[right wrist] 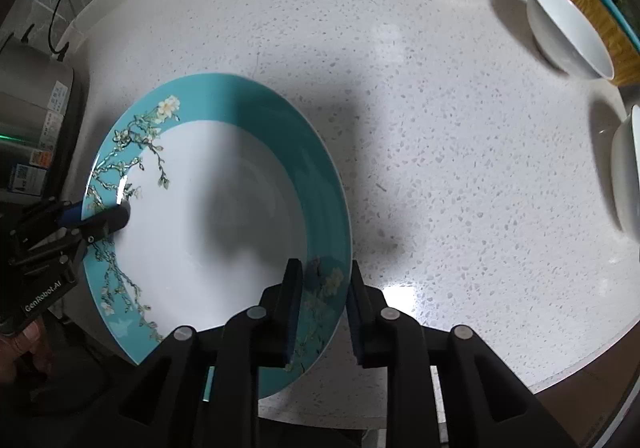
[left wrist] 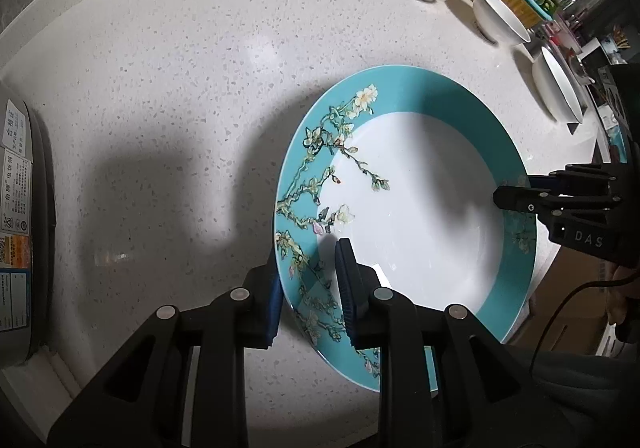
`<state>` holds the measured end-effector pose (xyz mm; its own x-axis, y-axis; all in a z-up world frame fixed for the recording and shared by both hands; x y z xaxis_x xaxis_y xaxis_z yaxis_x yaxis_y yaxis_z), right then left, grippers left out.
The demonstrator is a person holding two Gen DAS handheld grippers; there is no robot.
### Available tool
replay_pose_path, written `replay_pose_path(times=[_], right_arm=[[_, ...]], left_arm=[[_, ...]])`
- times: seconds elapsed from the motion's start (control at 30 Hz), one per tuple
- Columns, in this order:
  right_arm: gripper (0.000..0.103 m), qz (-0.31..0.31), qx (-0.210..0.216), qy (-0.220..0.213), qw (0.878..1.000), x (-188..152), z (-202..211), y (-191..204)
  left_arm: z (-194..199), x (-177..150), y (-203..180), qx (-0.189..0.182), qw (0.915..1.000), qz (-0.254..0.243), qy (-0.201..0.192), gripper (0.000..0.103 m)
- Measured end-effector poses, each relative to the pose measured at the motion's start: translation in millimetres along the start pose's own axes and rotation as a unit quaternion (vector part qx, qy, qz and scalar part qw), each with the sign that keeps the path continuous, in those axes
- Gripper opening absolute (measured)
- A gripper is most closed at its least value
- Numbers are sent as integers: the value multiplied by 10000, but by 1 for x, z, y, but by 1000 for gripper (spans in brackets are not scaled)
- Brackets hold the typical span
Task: Organize plates and bowls
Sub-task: 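Lower the teal floral plate onto the stack and open both tools, then reach both tools to the large white plate by the sink and grip its rim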
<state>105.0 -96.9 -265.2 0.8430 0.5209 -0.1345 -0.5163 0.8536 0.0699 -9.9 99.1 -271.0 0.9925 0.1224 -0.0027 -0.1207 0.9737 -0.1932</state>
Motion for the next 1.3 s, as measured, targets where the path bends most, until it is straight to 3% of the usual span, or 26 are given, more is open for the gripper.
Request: replay_pose_path(times=[0.17, 0.2, 0.23, 0.3, 0.47, 0.6, 0.77, 0.87, 1.0, 1.1, 1.2, 1.3], right_arm=[[36, -86, 29, -136, 9999, -5, -4, 12], [39, -127, 83, -174, 9997, -6, -4, 13], [41, -181, 183, -224, 9994, -7, -5, 15], [55, -299, 299, -315, 9986, -10, -4, 11], [69, -637, 515, -596, 9948, -21, 9, -4], [77, -975, 936, -906, 9867, -39, 28, -27], [78, -1088, 1438, -1425, 9732, -47, 56, -71], [78, -1032, 1716, -1853, 9621, -49, 78, -99], [78, -763, 1908, -2299, 9513, -50, 106, -152], [78, -603, 1952, -2447, 9478, -44, 122, -202], [78, -531, 1825, -2580, 9473, -47, 139, -270], [84, -692, 1676, -2580, 9490, -48, 144, -347]], left_arm=[[-1, -3, 2, -80, 9999, 23, -125, 28], [1, -3, 2, -67, 9999, 40, -150, 39], [4, -5, 7, -57, 9998, 46, -211, 60], [14, -3, 10, -24, 9992, 67, -403, 71], [43, 10, 17, -222, 9967, 276, -735, 71], [75, 22, 5, -418, 9929, 300, -1071, 75], [120, 37, -57, -810, 9852, -10, -1508, 76], [126, 44, -99, -1158, 9784, -94, -1707, 84], [94, 65, -161, -1419, 9783, 125, -1502, 85], [66, 87, -210, -1337, 9805, 339, -1397, 85], [43, 107, -257, -1411, 9782, 624, -1390, 85], [11, 131, -315, -1285, 9823, 720, -1156, 85]])
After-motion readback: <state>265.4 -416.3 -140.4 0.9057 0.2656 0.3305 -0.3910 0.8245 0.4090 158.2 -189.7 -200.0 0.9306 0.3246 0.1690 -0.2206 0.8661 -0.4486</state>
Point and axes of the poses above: each gripper's, at about its wrist camera, not at the fingertips, and z roughly against the way its jaws point, y to its left, x to its top, the point moved 4 cm from there along -z, roughly the way its jaws point, and after that the axes turned 10 degrees about y, right-handed, at the moved point
